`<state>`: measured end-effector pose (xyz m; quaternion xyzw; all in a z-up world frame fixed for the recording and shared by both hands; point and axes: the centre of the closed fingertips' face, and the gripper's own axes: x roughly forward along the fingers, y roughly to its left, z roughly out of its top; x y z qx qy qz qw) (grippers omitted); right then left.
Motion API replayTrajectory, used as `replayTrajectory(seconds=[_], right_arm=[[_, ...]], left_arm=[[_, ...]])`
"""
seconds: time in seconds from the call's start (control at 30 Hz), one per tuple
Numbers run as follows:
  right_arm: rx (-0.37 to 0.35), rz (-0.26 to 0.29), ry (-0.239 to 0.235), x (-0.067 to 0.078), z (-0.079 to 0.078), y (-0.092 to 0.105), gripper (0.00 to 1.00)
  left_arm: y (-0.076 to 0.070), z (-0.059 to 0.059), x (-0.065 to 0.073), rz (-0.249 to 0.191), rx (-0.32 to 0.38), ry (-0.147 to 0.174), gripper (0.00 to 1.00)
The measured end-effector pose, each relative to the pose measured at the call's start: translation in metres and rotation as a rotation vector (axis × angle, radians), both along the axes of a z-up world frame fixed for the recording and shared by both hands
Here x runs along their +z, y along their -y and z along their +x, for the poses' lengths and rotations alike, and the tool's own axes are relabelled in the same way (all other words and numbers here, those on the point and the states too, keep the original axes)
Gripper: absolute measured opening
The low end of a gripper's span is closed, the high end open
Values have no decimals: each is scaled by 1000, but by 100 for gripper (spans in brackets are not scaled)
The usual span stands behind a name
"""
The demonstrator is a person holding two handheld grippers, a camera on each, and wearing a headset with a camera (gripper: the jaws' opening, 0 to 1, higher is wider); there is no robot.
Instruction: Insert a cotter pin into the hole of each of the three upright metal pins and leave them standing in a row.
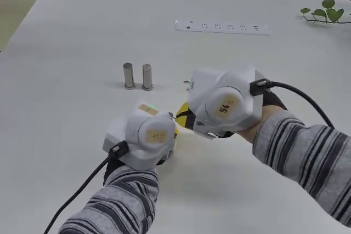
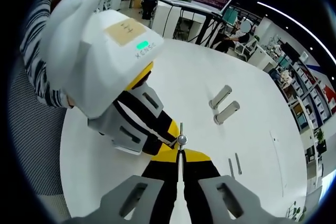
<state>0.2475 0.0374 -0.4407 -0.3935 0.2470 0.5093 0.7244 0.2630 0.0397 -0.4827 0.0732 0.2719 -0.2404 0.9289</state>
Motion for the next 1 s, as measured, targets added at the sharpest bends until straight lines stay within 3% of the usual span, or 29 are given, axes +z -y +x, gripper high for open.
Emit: replayTrajectory(seconds=[0.33,0.47,0.57,0.63,0.8,0.87,1.0], right_arm=[[-6,8,2,0,2,-1,0],[-57,54,-27,0,3,-2,0],[-96,68,-25,0,5,1,10],[-161,115,-46,2,7,4,18],[-302,300,-186,7,5,6,32],[-331,347,-207,10,4,8,34],[-361,377,-214,12,4,15,43]], left_arm=[[0,0,0,7,7,5,5],[0,0,0,13,6,6,5],[0,0,0,29,-16,15,5],[0,0,0,23,-13,12,5],[0,0,0,17,-17,6,5],[0,1,0,13,-14,5,5],[0,1,0,10,-15,4,5]])
